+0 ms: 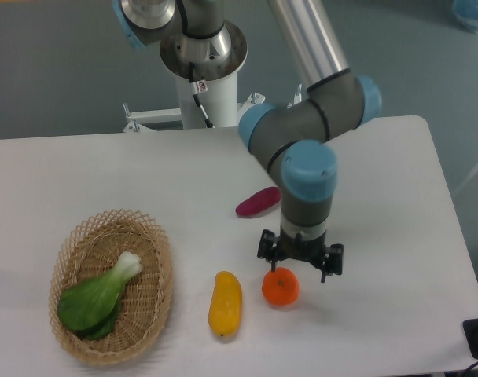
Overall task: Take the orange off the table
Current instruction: 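Lower the open gripper down over the orange, then close the gripper fingers around the orange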
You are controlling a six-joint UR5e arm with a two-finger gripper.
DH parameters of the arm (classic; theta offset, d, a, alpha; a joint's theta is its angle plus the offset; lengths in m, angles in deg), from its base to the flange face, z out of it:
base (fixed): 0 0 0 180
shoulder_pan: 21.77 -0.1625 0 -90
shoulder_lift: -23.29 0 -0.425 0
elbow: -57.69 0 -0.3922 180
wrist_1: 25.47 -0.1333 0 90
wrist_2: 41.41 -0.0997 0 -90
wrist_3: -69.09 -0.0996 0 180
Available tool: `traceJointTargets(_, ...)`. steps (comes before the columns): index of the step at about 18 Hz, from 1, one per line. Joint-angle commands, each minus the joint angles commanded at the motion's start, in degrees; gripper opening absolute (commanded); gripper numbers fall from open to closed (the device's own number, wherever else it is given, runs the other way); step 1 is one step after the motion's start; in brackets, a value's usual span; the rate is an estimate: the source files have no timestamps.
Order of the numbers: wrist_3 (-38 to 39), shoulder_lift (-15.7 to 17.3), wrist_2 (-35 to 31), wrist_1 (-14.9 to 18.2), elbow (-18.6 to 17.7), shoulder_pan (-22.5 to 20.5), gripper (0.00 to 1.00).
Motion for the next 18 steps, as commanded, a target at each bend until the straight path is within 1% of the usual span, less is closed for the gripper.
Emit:
traceJointTargets(2, 0.54, -0.79, -0.26, -0.35, 0.00, 0.44, 1.00)
traceJointTargets(10, 0.63, -1.93, -0.70, -0.97, -1.67, 1.14, 1.00)
traceJointTargets(11, 0.71, -2.55, -0.88, -2.97, -2.02, 1.23, 1.00)
traceJointTargets(18, 0.71, -3.51, -1.23, -4.83, -1.67, 1.23, 1.00)
